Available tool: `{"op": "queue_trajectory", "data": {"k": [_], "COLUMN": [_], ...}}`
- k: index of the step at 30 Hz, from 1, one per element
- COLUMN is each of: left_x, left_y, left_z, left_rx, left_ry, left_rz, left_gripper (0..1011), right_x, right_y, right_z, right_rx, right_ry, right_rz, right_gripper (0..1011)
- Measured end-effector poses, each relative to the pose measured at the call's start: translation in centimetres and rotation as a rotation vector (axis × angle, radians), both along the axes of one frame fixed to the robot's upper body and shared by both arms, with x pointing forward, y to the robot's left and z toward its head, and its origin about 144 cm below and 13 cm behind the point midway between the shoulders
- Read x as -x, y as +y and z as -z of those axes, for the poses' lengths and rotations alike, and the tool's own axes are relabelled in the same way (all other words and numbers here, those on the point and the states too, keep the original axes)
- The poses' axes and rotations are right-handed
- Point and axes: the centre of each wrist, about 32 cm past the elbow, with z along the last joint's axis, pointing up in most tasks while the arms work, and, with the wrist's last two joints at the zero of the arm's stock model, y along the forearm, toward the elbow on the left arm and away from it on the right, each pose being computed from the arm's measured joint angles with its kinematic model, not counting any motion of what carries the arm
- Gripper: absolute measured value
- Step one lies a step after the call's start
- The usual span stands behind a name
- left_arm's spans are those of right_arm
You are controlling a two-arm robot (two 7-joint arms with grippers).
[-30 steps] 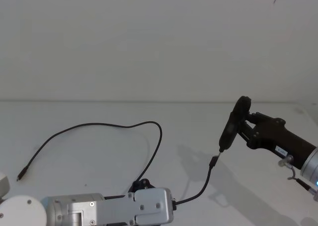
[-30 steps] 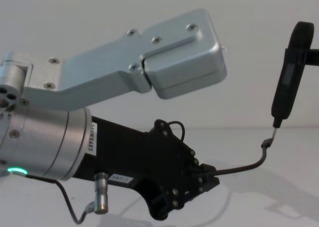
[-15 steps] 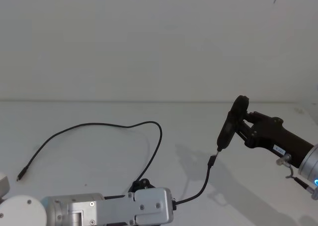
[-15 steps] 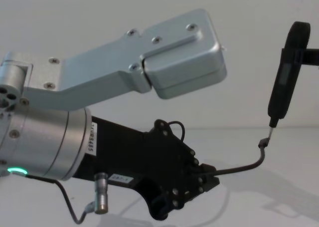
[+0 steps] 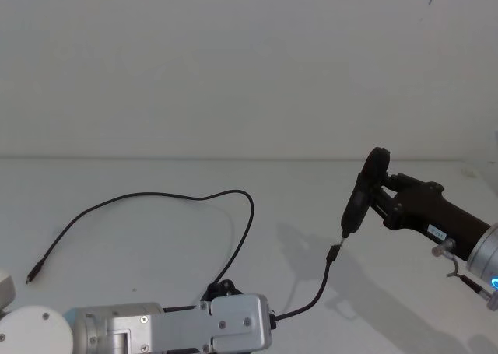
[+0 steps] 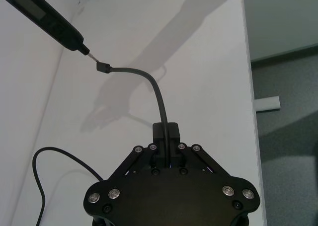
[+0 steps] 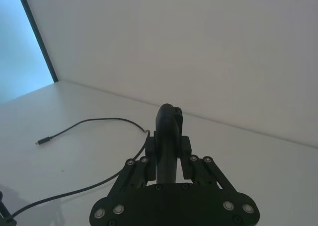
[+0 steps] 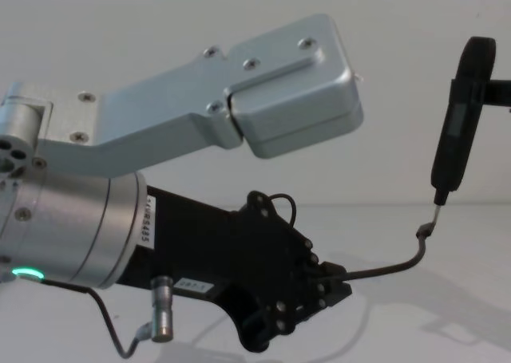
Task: Pick up the data cable with the one hand.
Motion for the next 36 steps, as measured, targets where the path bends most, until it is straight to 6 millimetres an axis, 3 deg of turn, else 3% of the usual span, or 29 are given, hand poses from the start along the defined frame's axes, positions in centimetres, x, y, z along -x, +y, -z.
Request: {"op": "queue_trajectory", "data": {"k": [36], "left_x": [0.0], "left_y": [0.0], "left_z": [0.0], "left_rx": [0.0], "left_ry": [0.0], "left_rz": [0.0], "left_gripper": [55], "right_x": [-0.72], "right_y": [-0.22], "right_z": [0.29], "right_rx": [0.009], "right_ry": [0.004], "right_rz": [0.005], "right_gripper": [279]}}
